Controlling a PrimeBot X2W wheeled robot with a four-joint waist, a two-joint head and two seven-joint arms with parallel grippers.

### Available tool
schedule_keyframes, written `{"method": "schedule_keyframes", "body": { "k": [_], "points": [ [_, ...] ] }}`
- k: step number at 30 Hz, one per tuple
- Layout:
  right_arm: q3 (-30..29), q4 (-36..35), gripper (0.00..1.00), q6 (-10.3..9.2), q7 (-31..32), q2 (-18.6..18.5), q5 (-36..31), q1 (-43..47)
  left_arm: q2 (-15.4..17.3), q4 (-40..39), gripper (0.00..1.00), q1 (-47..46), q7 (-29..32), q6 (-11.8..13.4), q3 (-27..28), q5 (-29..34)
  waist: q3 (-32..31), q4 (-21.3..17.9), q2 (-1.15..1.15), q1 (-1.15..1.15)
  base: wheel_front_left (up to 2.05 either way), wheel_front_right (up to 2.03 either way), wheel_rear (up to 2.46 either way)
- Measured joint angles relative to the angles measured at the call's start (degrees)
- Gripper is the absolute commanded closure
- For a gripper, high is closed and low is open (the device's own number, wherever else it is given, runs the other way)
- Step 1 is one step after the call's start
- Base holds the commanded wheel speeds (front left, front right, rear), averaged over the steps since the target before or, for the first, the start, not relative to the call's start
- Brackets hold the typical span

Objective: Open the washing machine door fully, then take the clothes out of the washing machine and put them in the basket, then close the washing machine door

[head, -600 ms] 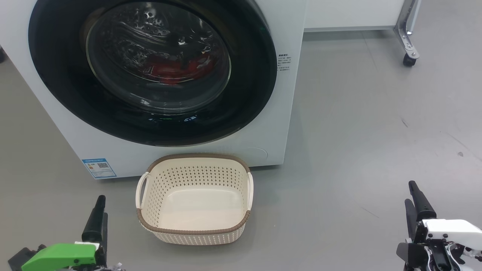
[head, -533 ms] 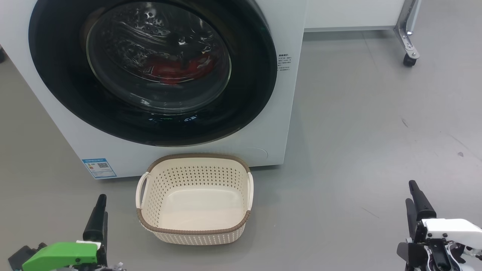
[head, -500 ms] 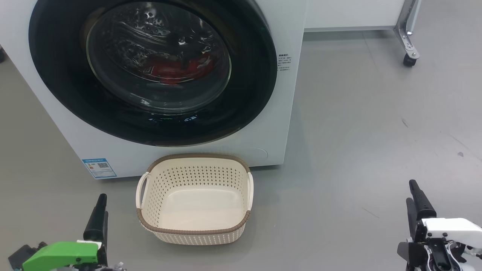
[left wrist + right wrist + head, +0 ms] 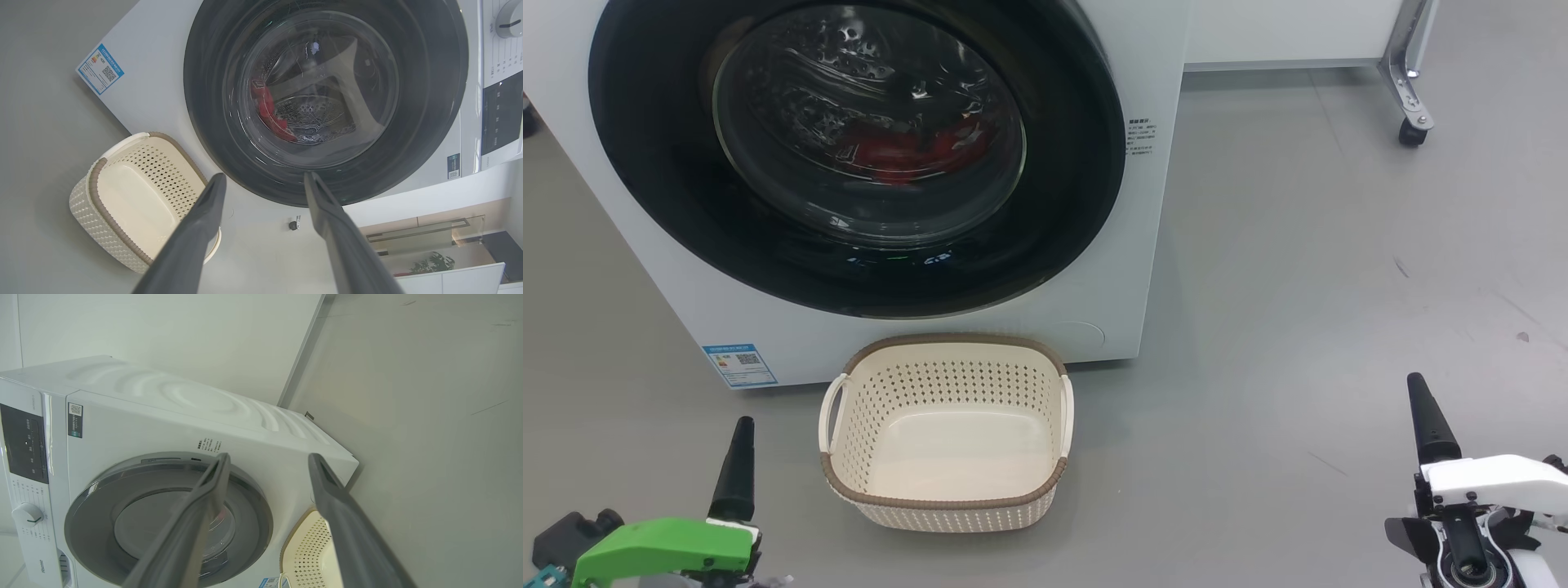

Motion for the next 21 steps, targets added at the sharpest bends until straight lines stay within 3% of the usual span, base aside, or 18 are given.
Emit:
{"method": "schedule_keyframes", "body": {
  "k": [6, 21],
  "points": [
    [1.8, 0.2, 0.0, -0.14, -1.7, -1.8, -5.9, -0.7, 1.8, 0.2, 0.0, -0.2, -2.0, 0.0, -2.0, 6.8, 0.0, 0.1, 0.0, 0.0, 0.0, 0.0, 0.0],
    [7.8, 1.3, 0.0, -4.75, -5.8, -6.1, -24.8, -2.4, 4.9, 0.6, 0.0, -2.0, -5.5, 3.3, -7.4, 25.5, 0.0, 0.0, 0.0, 0.0, 0.0, 0.0, 0.0]
  ]
}}
